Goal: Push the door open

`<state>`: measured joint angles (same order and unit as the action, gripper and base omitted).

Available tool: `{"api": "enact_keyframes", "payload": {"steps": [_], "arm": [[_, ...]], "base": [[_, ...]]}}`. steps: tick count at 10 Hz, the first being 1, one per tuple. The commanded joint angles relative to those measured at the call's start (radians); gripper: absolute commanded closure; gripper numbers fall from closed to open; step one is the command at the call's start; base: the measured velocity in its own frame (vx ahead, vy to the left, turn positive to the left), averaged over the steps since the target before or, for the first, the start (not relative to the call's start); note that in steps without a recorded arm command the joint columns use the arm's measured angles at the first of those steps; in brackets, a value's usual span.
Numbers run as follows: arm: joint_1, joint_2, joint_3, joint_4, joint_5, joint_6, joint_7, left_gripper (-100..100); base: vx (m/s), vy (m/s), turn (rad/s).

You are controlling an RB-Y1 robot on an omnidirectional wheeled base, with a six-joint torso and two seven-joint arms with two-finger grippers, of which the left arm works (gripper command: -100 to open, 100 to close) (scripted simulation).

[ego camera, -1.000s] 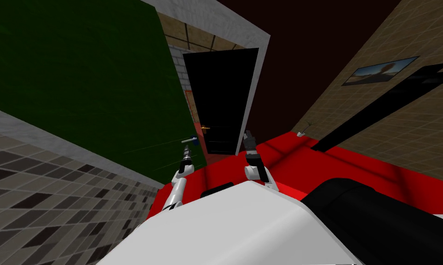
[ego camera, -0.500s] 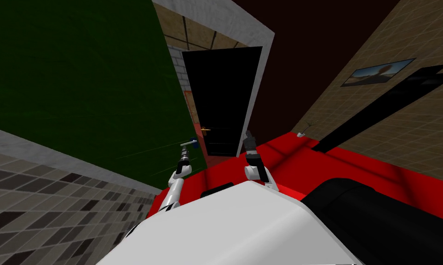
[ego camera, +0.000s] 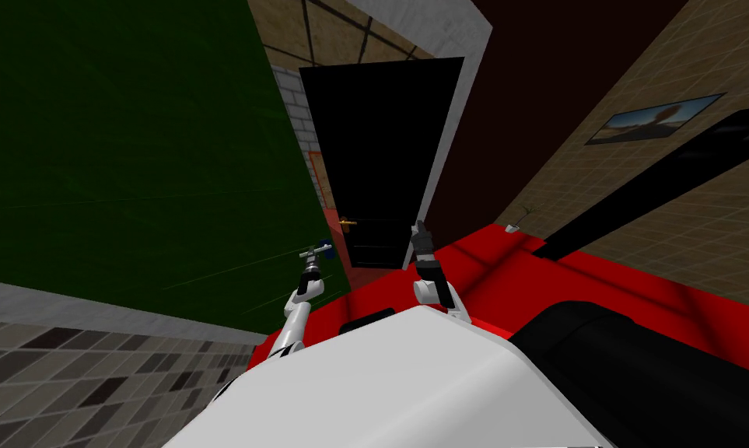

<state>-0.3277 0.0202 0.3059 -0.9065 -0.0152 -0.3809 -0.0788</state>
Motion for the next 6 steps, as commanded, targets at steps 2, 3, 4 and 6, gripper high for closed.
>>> {"api": "enact_keyframes", "payload": {"steps": [2, 3, 4, 6], "arm": [[-0.002, -0.027, 0.004, 0.008, 0.002, -0.006, 0.000, -100], [0.003, -0.020, 0.002, -0.002, 0.001, 0.000, 0.001, -100], [0.003, -0.020, 0.002, -0.002, 0.001, 0.000, 0.001, 100], [0.003, -0.020, 0.002, -0.002, 0.001, 0.000, 0.001, 100]], "base": [[0.176, 0.034, -0.020], [0.078, 0.017, -0.003], [-0.017, -0.006, 0.006], [-0.025, -0.005, -0.006]]}}
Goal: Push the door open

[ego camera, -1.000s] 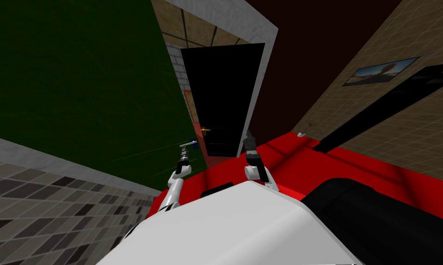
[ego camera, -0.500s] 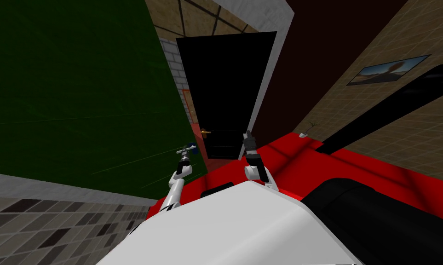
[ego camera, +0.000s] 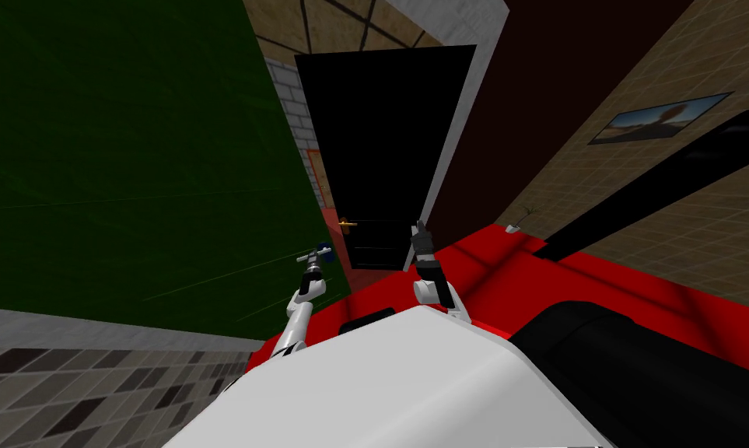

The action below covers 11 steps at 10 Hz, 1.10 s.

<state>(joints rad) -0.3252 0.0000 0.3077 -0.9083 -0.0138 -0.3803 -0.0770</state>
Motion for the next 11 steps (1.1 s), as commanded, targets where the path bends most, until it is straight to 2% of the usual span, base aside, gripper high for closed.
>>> {"api": "enact_keyframes", "payload": {"steps": [1, 3, 5, 7, 8, 11], "arm": [[0.001, 0.000, 0.000, 0.000, 0.000, -0.001, -0.001, 100], [0.001, 0.000, 0.000, 0.000, 0.000, -0.001, -0.001, 100], [-0.006, 0.012, 0.063, -0.002, 0.009, -0.006, -0.030, 100], [-0.011, 0.018, 0.098, -0.003, 0.015, -0.010, -0.047, 100], [-0.011, 0.018, 0.098, -0.003, 0.015, -0.010, -0.047, 100], [-0.019, 0.027, 0.164, -0.006, 0.025, -0.017, -0.078, 100]], "base": [[-0.009, 0.000, -0.001], [0.000, 0.000, 0.000], [0.094, 0.006, -0.118], [0.134, 0.010, -0.077], [0.071, 0.010, -0.006], [0.070, 0.016, -0.087]]}}
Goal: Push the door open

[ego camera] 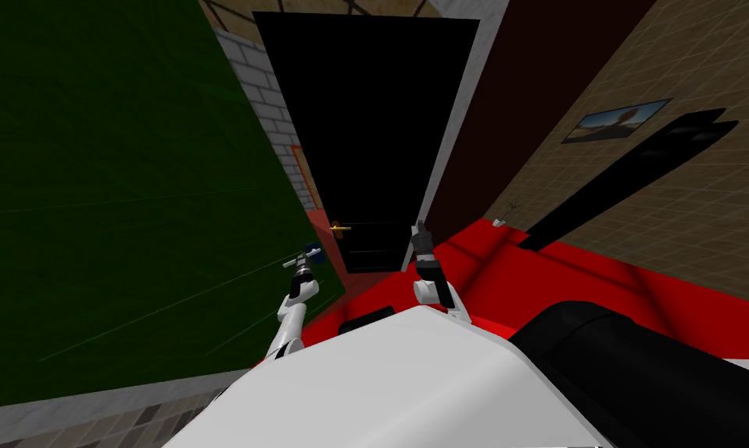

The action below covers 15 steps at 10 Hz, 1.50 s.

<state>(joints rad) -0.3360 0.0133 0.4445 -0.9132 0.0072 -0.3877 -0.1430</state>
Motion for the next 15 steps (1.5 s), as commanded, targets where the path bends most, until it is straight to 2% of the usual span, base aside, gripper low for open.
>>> {"api": "enact_keyframes", "payload": {"steps": [1, 2, 4, 6, 8, 11, 12, 13, 15], "arm": [[-0.012, 0.017, 0.050, -0.003, 0.008, -0.012, -0.024, 100], [-0.012, 0.017, 0.052, -0.003, 0.008, -0.012, -0.024, 100], [-0.019, 0.022, 0.102, -0.005, 0.015, -0.018, -0.049, 100], [-0.019, 0.022, 0.104, -0.005, 0.015, -0.018, -0.049, 100], [-0.026, 0.026, 0.158, -0.008, 0.024, -0.024, -0.076, 100], [-0.026, 0.026, 0.160, -0.008, 0.024, -0.024, -0.076, 100], [-0.030, 0.027, 0.189, -0.009, 0.028, -0.027, -0.090, 100], [-0.030, 0.027, 0.189, -0.009, 0.028, -0.027, -0.090, 100], [-0.038, 0.029, 0.243, -0.012, 0.037, -0.033, -0.118, 100]], "base": [[0.075, 0.012, -0.093], [0.060, 0.012, -0.028], [0.079, 0.018, -0.079], [0.042, 0.016, -0.001], [0.051, 0.009, -0.097], [0.025, 0.011, -0.004], [0.028, 0.005, -0.082], [0.033, 0.015, -0.040], [0.060, 0.015, -0.092]]}}
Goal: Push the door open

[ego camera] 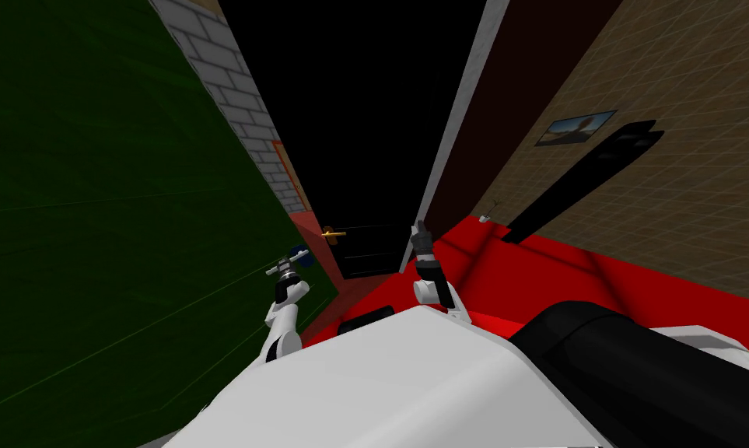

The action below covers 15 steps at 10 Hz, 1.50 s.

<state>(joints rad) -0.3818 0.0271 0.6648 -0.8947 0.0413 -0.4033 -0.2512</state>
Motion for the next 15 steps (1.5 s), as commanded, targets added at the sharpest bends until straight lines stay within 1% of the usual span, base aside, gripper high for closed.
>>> {"api": "enact_keyframes", "payload": {"steps": [1, 2, 4, 5, 7, 8, 10, 11, 14, 15], "arm": [[0.008, 0.015, 0.028, -0.030, 0.003, -0.018, -0.010, 100], [0.003, 0.015, 0.059, -0.031, 0.008, -0.021, -0.024, 100], [0.003, 0.015, 0.059, -0.031, 0.008, -0.021, -0.024, 100], [-0.001, 0.016, 0.086, -0.033, 0.013, -0.024, -0.039, 100], [-0.001, 0.016, 0.089, -0.033, 0.013, -0.024, -0.039, 100], [-0.005, 0.015, 0.119, -0.034, 0.017, -0.027, -0.053, 100], [-0.005, 0.015, 0.119, -0.034, 0.017, -0.027, -0.053, 100], [-0.010, 0.014, 0.150, -0.036, 0.022, -0.031, -0.068, 100], [-0.010, 0.014, 0.150, -0.036, 0.022, -0.031, -0.068, 100], [-0.014, 0.014, 0.180, -0.037, 0.027, -0.034, -0.082, 100]], "base": [[0.074, 0.024, -0.045], [0.071, 0.029, -0.078], [0.043, 0.010, -0.020], [0.028, 0.016, -0.050], [0.018, 0.004, -0.022], [0.031, 0.010, -0.076], [0.033, 0.012, -0.018], [0.048, 0.014, -0.067], [0.015, 0.008, -0.019], [0.032, 0.009, -0.059]]}}
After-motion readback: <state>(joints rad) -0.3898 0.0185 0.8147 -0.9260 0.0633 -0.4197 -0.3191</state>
